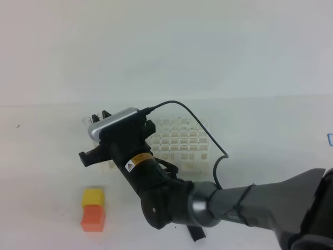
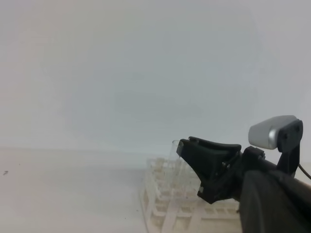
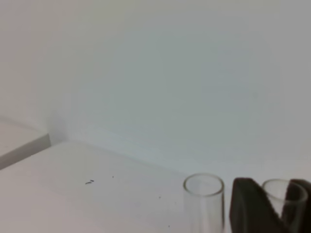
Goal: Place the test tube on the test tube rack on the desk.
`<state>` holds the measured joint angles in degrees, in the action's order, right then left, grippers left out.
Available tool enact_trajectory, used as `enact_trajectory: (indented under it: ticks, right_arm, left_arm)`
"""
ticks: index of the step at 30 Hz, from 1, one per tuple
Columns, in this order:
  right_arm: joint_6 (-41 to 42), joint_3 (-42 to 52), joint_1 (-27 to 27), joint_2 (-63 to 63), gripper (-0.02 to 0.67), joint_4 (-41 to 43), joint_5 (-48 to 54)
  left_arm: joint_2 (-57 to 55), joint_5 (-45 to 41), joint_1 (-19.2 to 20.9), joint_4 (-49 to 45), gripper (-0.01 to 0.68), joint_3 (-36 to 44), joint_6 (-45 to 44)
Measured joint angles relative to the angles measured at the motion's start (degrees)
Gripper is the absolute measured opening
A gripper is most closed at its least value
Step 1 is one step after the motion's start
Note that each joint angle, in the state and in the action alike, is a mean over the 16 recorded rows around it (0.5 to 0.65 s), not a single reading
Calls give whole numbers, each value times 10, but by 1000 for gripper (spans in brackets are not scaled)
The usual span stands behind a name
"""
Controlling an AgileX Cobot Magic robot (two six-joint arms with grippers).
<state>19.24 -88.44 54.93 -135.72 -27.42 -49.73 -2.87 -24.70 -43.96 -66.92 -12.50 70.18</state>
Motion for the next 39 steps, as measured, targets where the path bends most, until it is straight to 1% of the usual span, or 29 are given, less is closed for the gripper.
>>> enact_trajectory:
  ticks: [16, 22, 27, 39]
  right_arm:
    - [3, 14, 6, 7, 131, -2, 1]
    - [3, 21, 7, 11, 143, -6, 4]
    - [2, 27, 8, 14, 177, -13, 23]
    - [11, 35, 8, 30, 295, -26, 72]
  left_arm:
    - [0, -1, 0, -1, -1, 0, 0]
    - [0, -1, 1, -1, -1, 0, 0]
    - [0, -2, 1, -1, -1, 0, 0]
    - [0, -4, 1, -1, -1, 0, 0]
